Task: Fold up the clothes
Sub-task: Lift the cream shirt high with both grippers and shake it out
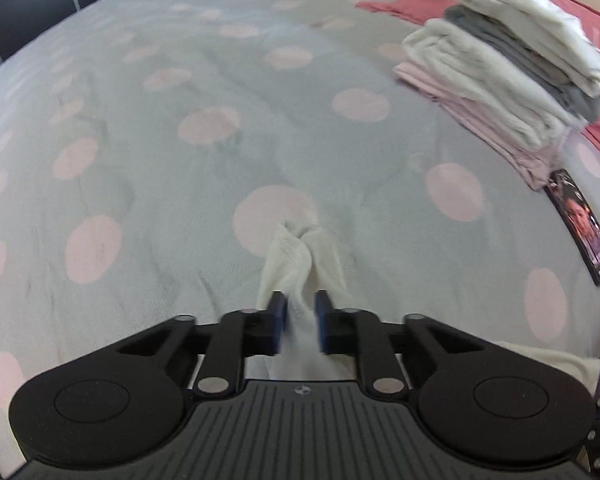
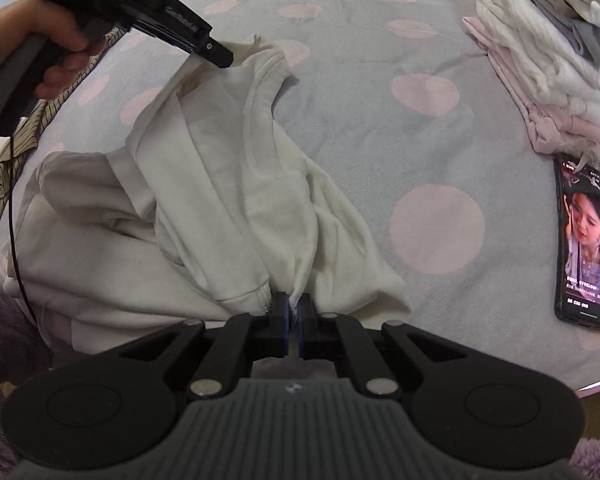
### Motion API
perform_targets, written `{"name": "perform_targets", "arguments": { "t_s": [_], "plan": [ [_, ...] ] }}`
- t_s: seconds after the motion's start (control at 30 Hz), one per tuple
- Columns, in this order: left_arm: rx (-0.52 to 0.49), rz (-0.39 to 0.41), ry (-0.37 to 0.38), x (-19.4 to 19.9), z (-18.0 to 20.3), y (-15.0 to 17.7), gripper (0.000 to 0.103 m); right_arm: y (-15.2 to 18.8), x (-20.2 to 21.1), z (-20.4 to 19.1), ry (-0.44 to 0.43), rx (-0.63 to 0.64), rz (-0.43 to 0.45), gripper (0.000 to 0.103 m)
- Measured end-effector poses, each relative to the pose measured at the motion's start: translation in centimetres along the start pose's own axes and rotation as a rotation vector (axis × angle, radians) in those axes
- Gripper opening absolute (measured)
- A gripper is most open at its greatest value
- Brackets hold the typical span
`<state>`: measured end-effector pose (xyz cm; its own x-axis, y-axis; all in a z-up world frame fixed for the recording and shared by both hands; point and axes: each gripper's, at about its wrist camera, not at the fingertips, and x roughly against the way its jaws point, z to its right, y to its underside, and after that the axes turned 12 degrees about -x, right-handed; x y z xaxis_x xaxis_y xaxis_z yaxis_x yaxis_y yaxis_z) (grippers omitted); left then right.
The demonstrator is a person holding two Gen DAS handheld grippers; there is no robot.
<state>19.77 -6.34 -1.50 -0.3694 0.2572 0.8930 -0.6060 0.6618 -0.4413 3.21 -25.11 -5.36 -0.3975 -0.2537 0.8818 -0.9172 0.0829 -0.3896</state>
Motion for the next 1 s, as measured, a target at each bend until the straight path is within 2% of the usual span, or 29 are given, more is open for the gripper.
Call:
{"name": "perform_targets", "arguments": {
  "t_s": [0.1, 0.33, 0.47, 0.63, 0.77, 0.87, 1.0],
  "plan": [
    [0.024, 0.019, -0.038, 0.8, -1.2, 0.6, 0.004, 0.0, 0.5, 0.1, -0.011, -0.014, 0.018, 0.004],
    [0.042, 0.153, -0.154, 8.4, -3.8, 2.8, 0.002, 0.0, 3.8, -1.3, 0.047, 0.071, 0.172, 0.004],
    [0.036, 0.275, -0.262, 15.5, -4.6, 3.3, 0.002, -1.8, 8.1, -2.5, 0.098, 0.163, 0.353, 0.004],
    [0.025, 0.486, -0.409, 26.2, -4.4, 3.5, 0.002, -6.9, 15.6, -3.3, 0.163, 0.268, 0.566, 0.004],
    [0.001, 0.651, -0.537, 34.2, -3.2, 4.1, 0.002, -10.1, 22.8, -5.2, 0.249, 0.38, 0.759, 0.004],
    [0.003, 0.771, -0.613, 39.6, -2.2, 4.8, 0.002, -11.4, 27.7, -6.9, 0.307, 0.445, 0.909, 0.004],
    [0.009, 0.917, -0.675, 44.4, -0.2, 6.0, 0.002, -11.7, 32.4, -8.9, 0.377, 0.482, 1.119, 0.004]
  ]
}}
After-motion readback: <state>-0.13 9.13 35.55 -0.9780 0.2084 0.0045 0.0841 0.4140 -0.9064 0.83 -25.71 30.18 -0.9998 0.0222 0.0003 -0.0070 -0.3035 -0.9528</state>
